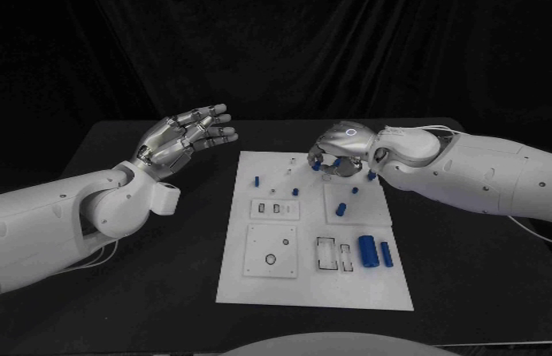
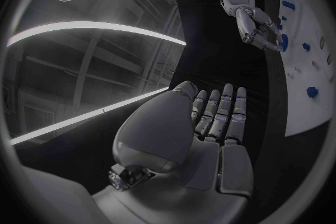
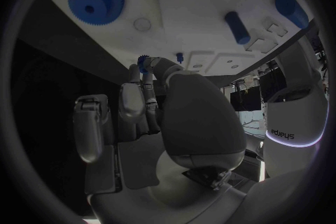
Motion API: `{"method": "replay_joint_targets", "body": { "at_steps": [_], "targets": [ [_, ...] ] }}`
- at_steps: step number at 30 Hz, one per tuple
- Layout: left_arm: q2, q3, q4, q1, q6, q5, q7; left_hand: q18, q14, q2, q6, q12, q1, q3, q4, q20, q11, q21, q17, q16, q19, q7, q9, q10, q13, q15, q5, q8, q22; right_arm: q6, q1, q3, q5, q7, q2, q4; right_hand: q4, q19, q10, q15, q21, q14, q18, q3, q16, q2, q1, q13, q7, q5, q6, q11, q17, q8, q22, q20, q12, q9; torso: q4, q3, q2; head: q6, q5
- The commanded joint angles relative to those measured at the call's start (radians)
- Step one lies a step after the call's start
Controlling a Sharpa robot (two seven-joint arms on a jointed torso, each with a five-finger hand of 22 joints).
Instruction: Assemble the parts on the task board
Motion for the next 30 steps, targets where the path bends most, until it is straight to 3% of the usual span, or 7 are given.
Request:
{"method": "replay_joint_targets", "body": {
  "at_steps": [1, 8, 17, 23, 27, 30],
  "targets": [
    [0.004, 0.001, 0.000, 0.001, 0.005, 0.002, 0.005, -0.012, -0.005, 0.001, 0.008, 0.002, 0.004, 0.008, 0.001, 0.001, 0.004, -0.003, -0.002, 0.004, -0.006, 0.039, 0.001, -0.001, 0.001, 0.000, 0.006, 0.004, -0.001, -0.042, 0.014, 0.001, 0.013, -0.007, 0.022, -0.013, -0.005, 0.104, 0.007, -0.003, 0.003, 0.001, -0.008, 0.001, -0.006, 0.003, 0.001, -0.002, 0.000, -0.004, 0.008, 0.001, -0.001, 0.003, 0.263, -0.005, -0.004, 0.002, 0.0008, 0.0003, 0.000, 0.000, 0.002],
    [0.008, 0.001, -0.001, 0.002, -0.002, 0.002, 0.007, -0.009, -0.018, -0.006, 0.008, 0.004, 0.000, 0.015, 0.003, -0.001, 0.008, -0.008, -0.004, 0.000, -0.014, 0.041, 0.001, 0.001, 0.001, -0.007, 0.006, 0.004, -0.004, -0.012, 0.027, 0.001, 0.015, -0.014, 0.096, -0.087, -0.006, 0.104, 0.013, -0.002, 0.003, 0.000, -0.008, 0.003, -0.008, 0.002, -0.001, -0.007, 0.001, -0.013, 0.002, 0.002, -0.005, -0.002, 0.263, -0.004, -0.014, 0.003, -0.0003, -0.0014, 0.000, -0.002, 0.010],
    [0.017, 0.001, -0.008, 0.002, -0.001, 0.002, 0.007, -0.005, -0.028, -0.011, 0.004, 0.004, -0.003, 0.021, 0.004, -0.002, 0.009, -0.012, -0.005, -0.002, -0.021, 0.041, 0.000, -0.002, 0.000, -0.012, 0.004, 0.002, -0.006, 0.025, 0.029, 0.001, 0.044, -0.018, 0.184, -0.201, -0.008, 0.104, 0.018, -0.001, 0.003, -0.001, -0.008, 0.006, -0.011, 0.002, 0.000, -0.013, 0.003, -0.021, -0.002, 0.004, -0.008, -0.009, 0.263, -0.003, -0.024, 0.003, 0.0048, -0.0001, -0.001, -0.007, -0.002],
    [0.020, 0.001, -0.010, 0.002, 0.000, 0.002, 0.007, -0.005, -0.030, -0.011, 0.003, 0.004, -0.003, 0.023, 0.004, -0.001, 0.009, -0.012, -0.005, -0.003, -0.021, 0.041, 0.000, -0.003, 0.000, -0.012, 0.004, 0.001, -0.006, 0.037, 0.025, 0.001, 0.049, -0.019, 0.214, -0.241, -0.009, 0.104, 0.019, 0.001, 0.003, -0.004, -0.008, 0.007, -0.016, 0.002, -0.001, -0.017, 0.004, -0.029, -0.006, 0.006, -0.015, -0.013, 0.263, -0.002, -0.033, 0.003, 0.0091, 0.0001, 0.003, -0.005, -0.005],
    [0.020, 0.001, -0.010, 0.002, 0.000, 0.002, 0.007, -0.004, -0.031, -0.012, 0.002, 0.003, -0.003, 0.024, 0.004, -0.001, 0.009, -0.012, -0.005, -0.003, -0.021, 0.041, 0.000, -0.003, 0.000, -0.012, 0.004, 0.001, -0.007, 0.045, 0.021, 0.001, 0.050, -0.021, 0.228, -0.258, -0.009, 0.104, 0.019, 0.001, 0.003, -0.006, -0.008, 0.008, -0.017, 0.002, -0.001, -0.018, 0.005, -0.030, -0.006, 0.006, -0.018, -0.015, 0.263, -0.002, -0.035, 0.002, 0.0068, -0.0007, 0.001, -0.005, -0.005],
    [0.020, 0.001, -0.011, 0.002, 0.000, 0.002, 0.006, -0.004, -0.031, -0.012, 0.002, 0.003, -0.003, 0.024, 0.004, -0.001, 0.009, -0.012, -0.005, -0.003, -0.021, 0.041, 0.000, -0.003, 0.000, -0.012, 0.004, 0.001, -0.007, 0.055, 0.018, 0.001, 0.051, -0.023, 0.239, -0.271, -0.010, 0.104, 0.018, 0.002, 0.003, -0.008, -0.008, 0.009, -0.021, 0.003, -0.001, -0.020, 0.005, -0.031, -0.008, 0.008, -0.023, -0.017, 0.263, -0.001, -0.040, 0.002, 0.0089, -0.0004, 0.001, -0.005, -0.008]
  ]
}}
